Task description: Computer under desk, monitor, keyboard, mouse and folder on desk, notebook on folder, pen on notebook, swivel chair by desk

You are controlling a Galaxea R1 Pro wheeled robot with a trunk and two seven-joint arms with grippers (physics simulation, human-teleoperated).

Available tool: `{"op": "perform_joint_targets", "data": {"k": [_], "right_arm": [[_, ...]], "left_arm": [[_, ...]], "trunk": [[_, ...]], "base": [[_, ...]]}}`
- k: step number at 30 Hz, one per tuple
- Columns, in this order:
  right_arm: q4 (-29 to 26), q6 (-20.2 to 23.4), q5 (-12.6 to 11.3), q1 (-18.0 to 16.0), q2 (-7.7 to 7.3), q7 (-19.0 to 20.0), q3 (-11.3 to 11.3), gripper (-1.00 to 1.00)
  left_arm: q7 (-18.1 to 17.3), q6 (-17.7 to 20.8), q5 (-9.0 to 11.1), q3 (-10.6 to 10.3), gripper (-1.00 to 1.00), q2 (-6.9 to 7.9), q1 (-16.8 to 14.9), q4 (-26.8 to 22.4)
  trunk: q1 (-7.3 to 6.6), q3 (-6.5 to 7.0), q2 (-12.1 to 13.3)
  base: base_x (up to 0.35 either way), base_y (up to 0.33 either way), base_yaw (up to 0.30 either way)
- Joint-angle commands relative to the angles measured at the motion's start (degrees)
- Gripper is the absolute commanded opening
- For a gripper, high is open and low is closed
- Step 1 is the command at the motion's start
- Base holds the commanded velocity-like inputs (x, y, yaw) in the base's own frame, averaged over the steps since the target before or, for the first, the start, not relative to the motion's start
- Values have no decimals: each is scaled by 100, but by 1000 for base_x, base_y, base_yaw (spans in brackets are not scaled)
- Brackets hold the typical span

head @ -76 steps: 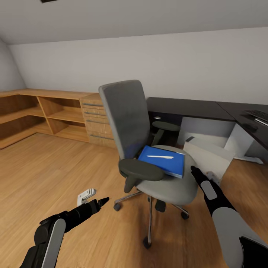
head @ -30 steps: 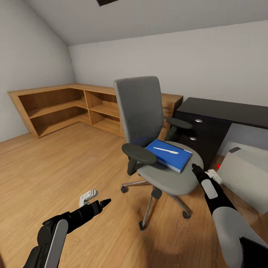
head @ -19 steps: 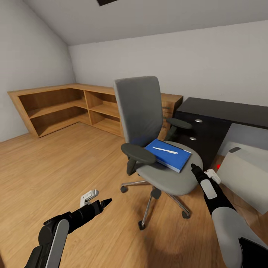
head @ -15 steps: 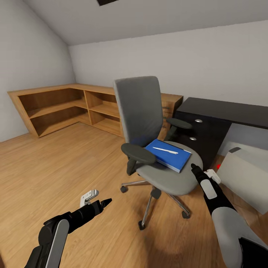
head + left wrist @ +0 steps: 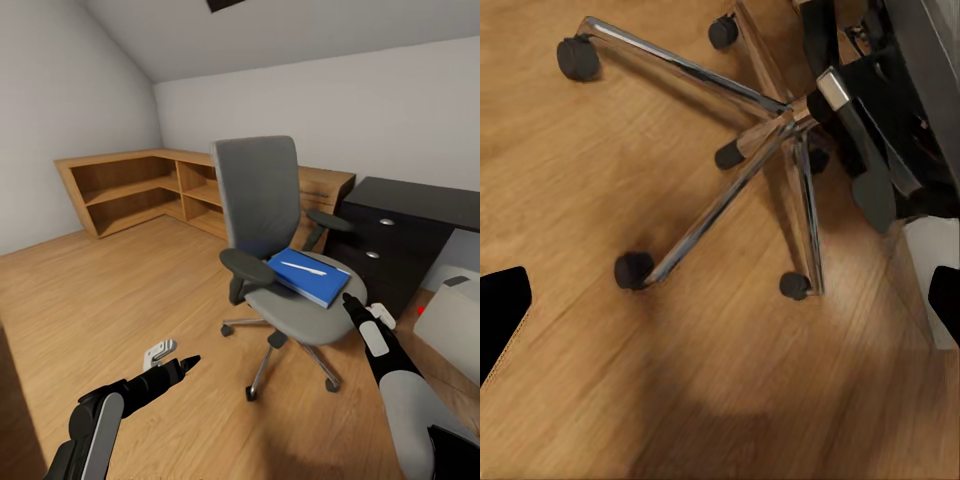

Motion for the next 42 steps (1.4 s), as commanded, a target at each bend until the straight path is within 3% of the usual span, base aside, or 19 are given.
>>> {"op": "perform_joint_targets", "data": {"k": [1, 10, 42], "right_arm": [[91, 28, -119, 3, 4, -10, 29, 100], [86, 30, -120, 3, -1, -7, 29, 100], [65, 30, -124, 11, 0, 3, 29, 100]], "left_arm": [[-58, 31, -43, 14, 100, -8, -7, 1], [-57, 33, -43, 13, 100, -8, -7, 7], [-53, 36, -52, 13, 100, -8, -7, 10]], "trunk": [[0, -5, -1], [0, -5, -1], [0, 69, -1]], "base": [[0, 0, 273], [0, 0, 214], [0, 0, 4]]}}
